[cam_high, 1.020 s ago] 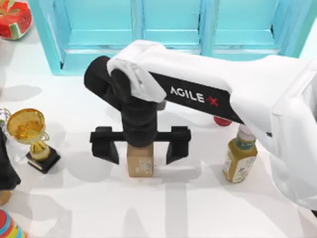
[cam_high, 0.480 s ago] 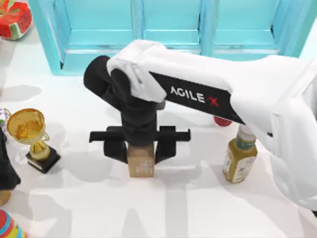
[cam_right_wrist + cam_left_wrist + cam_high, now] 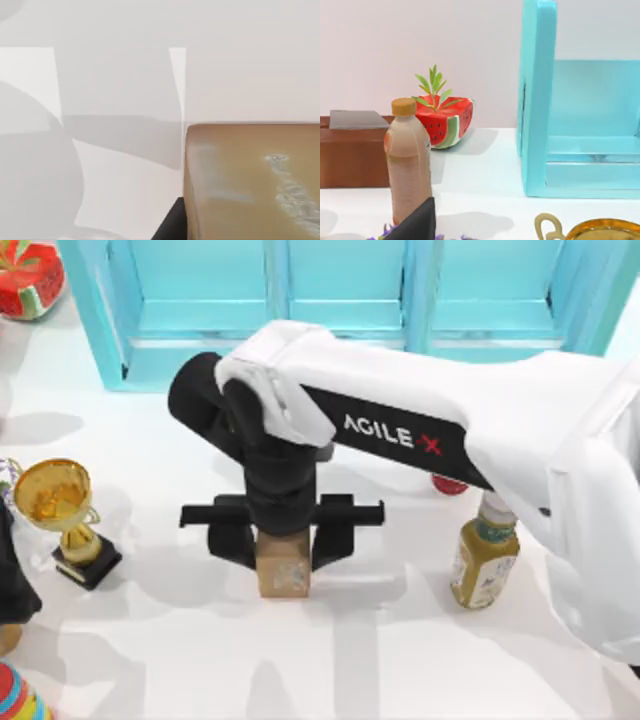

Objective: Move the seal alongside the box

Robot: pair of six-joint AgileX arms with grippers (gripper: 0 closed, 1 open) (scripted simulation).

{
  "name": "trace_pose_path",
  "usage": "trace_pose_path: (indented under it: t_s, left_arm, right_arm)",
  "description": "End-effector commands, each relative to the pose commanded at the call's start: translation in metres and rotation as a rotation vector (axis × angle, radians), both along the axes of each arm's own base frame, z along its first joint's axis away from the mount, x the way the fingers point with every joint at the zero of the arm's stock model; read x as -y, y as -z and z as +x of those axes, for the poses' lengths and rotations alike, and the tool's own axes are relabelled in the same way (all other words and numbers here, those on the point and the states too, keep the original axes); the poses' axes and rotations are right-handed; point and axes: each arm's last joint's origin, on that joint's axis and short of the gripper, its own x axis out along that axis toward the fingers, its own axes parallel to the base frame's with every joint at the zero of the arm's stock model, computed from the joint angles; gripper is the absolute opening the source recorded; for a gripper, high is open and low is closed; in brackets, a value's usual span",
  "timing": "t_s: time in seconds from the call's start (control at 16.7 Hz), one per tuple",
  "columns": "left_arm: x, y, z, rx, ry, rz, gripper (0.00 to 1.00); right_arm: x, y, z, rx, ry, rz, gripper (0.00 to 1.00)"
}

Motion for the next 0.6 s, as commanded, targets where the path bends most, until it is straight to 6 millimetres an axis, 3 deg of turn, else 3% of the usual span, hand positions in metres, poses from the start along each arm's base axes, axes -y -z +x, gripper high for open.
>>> trace_pose_path:
  t_s: [0.36, 0.6]
  left_arm:
    - [0.000, 0.000, 0.000, 0.000, 0.000, 0.000, 1.00]
    - [0.000, 0.000, 0.000, 0.000, 0.000, 0.000, 1.00]
  right_arm:
    - [0.001, -0.001, 0.001, 0.000, 0.004, 0.000, 0.00]
    - [0.000, -0.025, 0.002, 0.003, 0.007, 0.003, 0.00]
